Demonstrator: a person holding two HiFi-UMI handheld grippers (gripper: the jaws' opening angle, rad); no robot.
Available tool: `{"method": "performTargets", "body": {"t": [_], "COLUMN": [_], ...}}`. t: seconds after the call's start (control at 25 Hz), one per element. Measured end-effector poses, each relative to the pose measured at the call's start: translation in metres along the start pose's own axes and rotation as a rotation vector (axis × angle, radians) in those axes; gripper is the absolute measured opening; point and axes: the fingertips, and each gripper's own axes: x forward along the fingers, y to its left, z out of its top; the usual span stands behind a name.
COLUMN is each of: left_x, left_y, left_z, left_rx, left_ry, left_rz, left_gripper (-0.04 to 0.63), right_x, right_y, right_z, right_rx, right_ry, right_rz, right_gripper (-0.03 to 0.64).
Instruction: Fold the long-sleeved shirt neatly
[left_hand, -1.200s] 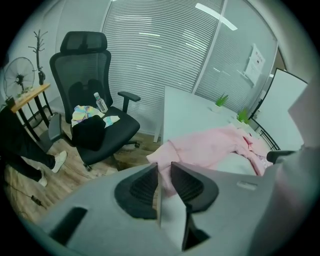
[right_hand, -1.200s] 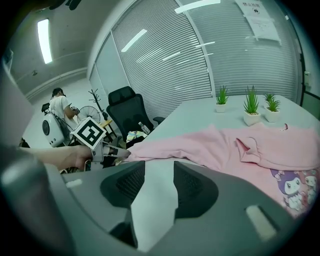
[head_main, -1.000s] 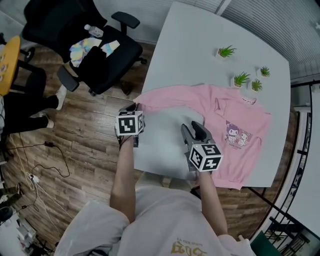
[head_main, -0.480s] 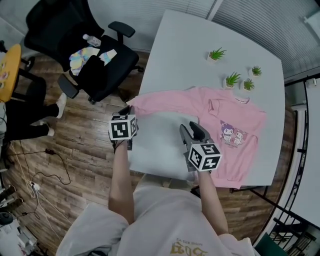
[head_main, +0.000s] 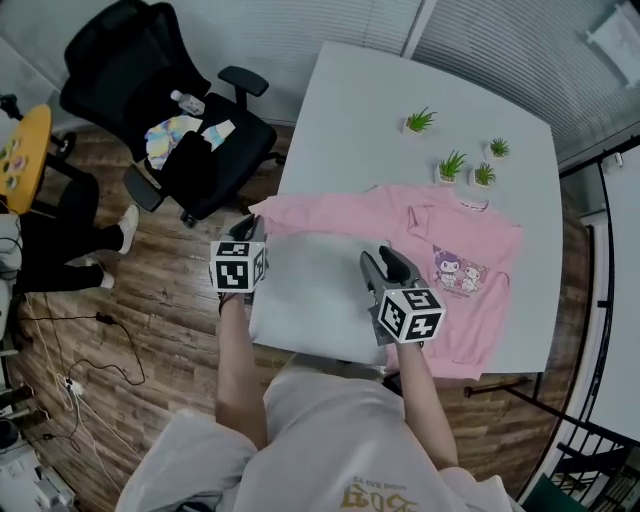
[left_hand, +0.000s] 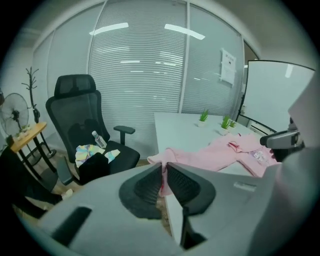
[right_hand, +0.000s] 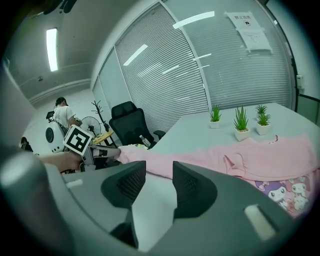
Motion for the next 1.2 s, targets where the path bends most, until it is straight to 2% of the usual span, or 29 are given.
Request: {"method": "performTargets", "body": {"t": [0.24, 0.44, 0.6, 0.72, 0.96, 1.2], "left_x": [-0.015, -0.022, -0.025, -0.027, -0.028, -0.036], "left_y": [-0.008, -0.012, -0.013, -0.02, -0.029, -0.048], "left_z": [0.022, 0.038, 0.044, 0.046, 0.052, 0.069], "left_rx": [0.174, 0.262, 0.321, 0.373, 0.405, 0.422], "left_ry": [-0.087, -0.157, -0.174, -0.181, -0.195, -0.237], "left_rz": [-0.034, -0.075, -0.083, -0.096, -0.109, -0.157], "left_gripper": [0.035, 0.035, 0.035, 0.034, 0.034, 0.034], "right_x": [-0.01, -0.017, -0.019, -0.021, -0.028, -0.042], "right_y": [-0.003, -0.009, -0.014, -0.017, -0.024, -0.029], "right_z": [0.004, 0.009, 0.01, 0.012, 0.013, 0.012], "right_rx": [0.042, 0.08, 0.109, 0.172, 0.194, 0.197], "right_ry": [-0.031, -0.056, -0.069, -0.081, -0.091, -0.106], "right_rz": [-0.004, -0.016, -0.029, -0.031, -0.055, -0.085], "right_gripper": [0.178, 0.178, 0.178, 0.178, 0.176, 0.176]}}
